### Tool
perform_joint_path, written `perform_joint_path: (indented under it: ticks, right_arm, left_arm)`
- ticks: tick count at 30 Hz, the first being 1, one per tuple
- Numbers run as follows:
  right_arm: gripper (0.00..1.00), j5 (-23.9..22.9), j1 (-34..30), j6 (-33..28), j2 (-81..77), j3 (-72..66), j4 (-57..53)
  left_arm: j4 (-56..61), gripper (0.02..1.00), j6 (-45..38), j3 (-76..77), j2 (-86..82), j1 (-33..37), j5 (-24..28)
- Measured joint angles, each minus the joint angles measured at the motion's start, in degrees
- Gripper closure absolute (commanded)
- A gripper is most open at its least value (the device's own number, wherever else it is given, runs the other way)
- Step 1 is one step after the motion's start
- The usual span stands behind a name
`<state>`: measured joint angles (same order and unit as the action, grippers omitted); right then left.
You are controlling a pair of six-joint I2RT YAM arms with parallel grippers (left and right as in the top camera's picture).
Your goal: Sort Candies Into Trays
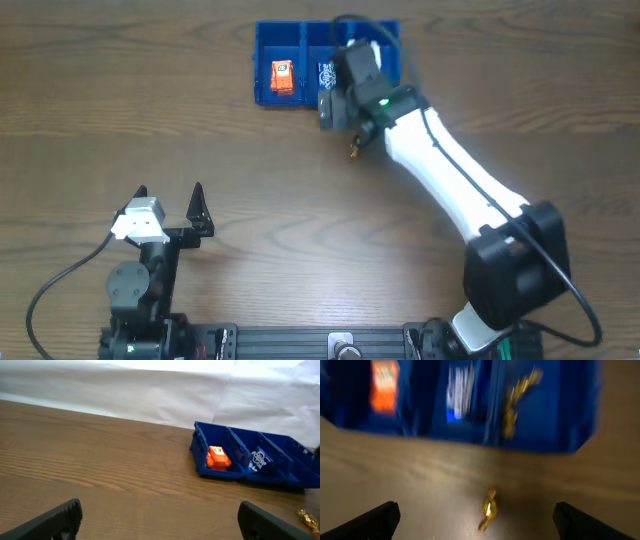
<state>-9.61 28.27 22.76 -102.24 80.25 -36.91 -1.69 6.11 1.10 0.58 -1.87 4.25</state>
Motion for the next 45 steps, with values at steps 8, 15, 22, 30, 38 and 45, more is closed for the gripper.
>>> perform_joint_path:
  ticks: [8,15,22,30,38,45]
  right_arm:
    - [0.001,1.9,-0.2,2.3,-9.5,-3.2,-0.9]
    - [0.009,2.4,-0.2,4.0,-12.4,-3.2,-0.7]
    - [0.077,2.1,-0.2,4.8,-14.0,-3.2,1.6]
    - [0.143,1.8,-0.2,6.0,-14.0,-3.2,3.2]
    - [0.419,1.0,-0.2,7.0,-15.3,-3.2,4.6]
    - [0.735,1.0,-0.2,8.5,-15.3,-3.2,3.8]
  left_arm:
    - [0.0,0.02,0.0,0.0,0.0,0.0,0.0]
    - [0.0,0.02,0.0,0.0,0.0,0.0,0.0]
    - [0.0,0.02,0.0,0.0,0.0,0.0,0.0]
    - [0.0,0.02,0.0,0.0,0.0,0.0,0.0]
    - [0.0,0.02,0.0,0.0,0.0,0.0,0.0]
    - [0.0,0.02,0.0,0.0,0.0,0.0,0.0]
